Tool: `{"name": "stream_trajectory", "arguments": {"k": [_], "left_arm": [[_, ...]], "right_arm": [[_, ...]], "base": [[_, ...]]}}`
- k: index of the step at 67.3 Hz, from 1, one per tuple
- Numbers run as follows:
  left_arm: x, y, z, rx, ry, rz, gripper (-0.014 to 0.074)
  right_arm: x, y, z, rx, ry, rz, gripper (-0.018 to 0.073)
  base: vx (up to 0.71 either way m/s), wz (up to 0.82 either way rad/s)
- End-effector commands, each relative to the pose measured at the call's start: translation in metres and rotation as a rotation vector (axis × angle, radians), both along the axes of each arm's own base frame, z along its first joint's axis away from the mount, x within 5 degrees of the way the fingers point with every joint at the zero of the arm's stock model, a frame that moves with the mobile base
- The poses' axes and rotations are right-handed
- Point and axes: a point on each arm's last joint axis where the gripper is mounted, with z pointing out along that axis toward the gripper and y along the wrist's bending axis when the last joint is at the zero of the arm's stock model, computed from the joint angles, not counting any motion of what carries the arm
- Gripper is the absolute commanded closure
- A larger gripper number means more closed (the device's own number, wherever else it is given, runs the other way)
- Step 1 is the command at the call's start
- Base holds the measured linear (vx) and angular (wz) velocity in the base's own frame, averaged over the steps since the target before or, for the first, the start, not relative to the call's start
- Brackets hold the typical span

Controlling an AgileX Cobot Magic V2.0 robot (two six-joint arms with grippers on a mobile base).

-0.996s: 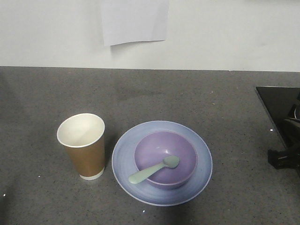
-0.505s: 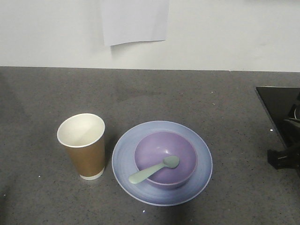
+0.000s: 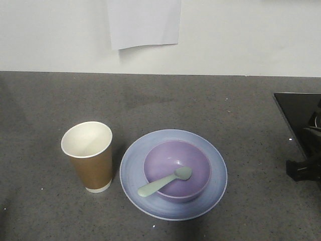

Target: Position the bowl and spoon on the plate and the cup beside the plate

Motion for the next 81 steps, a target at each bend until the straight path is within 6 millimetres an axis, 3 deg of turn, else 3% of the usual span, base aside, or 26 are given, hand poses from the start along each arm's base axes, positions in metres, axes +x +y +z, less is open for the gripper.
{"name": "stream_trajectory", "arguments": {"k": [1, 20, 28, 42, 47, 61, 81], "left_arm": [[0.0, 0.0, 0.008, -0.015, -0.07, 0.001, 0.0604], [0.0, 0.0, 0.008, -0.015, -0.07, 0.001, 0.0604], [0.0, 0.0, 0.008, -0.015, -0.07, 0.001, 0.0604], [0.0, 0.0, 0.008, -0.015, -0.07, 0.001, 0.0604], [0.0, 0.0, 0.008, -0.015, -0.07, 0.001, 0.0604], [0.0, 0.0, 0.008, -0.015, -0.07, 0.001, 0.0604], [0.0, 0.0, 0.008, -0.015, -0.07, 0.001, 0.0604]], "right_arm": [[0.002, 0.002, 0.015, 0.001, -0.091, 0.028, 0.0565], [-0.007, 0.002, 0.011, 0.111, -0.08, 0.021, 0.0565], [-0.022, -0.001, -0.009, 0.123, -0.064, 0.028, 0.0565], [-0.054, -0.009, -0.069, 0.088, -0.01, 0.042, 0.0562], [-0.062, -0.01, -0.082, 0.123, -0.024, 0.047, 0.0562], [-0.077, -0.021, -0.093, 0.231, -0.234, -0.048, 0.0562], [-0.096, -0.029, -0.116, 0.27, -0.362, -0.129, 0.0562]], "base": [[0.0, 0.0], [0.0, 0.0], [0.0, 0.0], [0.0, 0.0], [0.0, 0.0], [0.0, 0.0], [0.0, 0.0]]}}
